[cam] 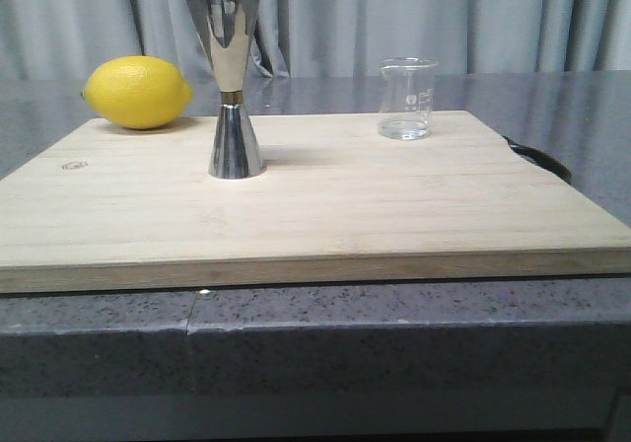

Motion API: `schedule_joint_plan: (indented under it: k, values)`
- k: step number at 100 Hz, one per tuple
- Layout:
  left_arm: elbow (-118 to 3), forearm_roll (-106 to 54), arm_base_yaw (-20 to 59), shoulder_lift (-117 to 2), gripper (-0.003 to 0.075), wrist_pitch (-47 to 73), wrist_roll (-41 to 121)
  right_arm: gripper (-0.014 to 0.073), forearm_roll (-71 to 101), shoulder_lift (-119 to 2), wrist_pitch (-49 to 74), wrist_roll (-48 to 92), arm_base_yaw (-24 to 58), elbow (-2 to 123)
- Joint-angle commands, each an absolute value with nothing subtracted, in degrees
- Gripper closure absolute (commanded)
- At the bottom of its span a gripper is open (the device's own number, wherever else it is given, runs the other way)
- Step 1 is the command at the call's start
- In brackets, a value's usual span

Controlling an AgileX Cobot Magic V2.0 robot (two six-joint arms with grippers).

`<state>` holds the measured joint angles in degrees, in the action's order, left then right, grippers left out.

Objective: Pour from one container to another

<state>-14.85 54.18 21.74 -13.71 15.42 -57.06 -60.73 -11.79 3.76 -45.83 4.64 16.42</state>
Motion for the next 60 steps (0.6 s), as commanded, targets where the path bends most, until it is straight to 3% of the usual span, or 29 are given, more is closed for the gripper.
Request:
schedule_joint_plan:
  k: [1,40,60]
  values:
    - [-16.4,54.6,21.6,-14.2,0.0739,13.0,-57.4,0.0659,-60.8,-12.2,1.5,-45.7,4.4,17.8]
    - [-16.4,48.8,21.6,-14.2,0.0739,13.2,-56.3,0.0659,-60.8,-12.2,1.5,-45.7,4.4,17.8]
    - [-16.4,24.9,21.6,-14.2,0.0739,11.8,-22.8,0.0659,-60.8,-12.2,1.5,-45.7,4.4,17.8]
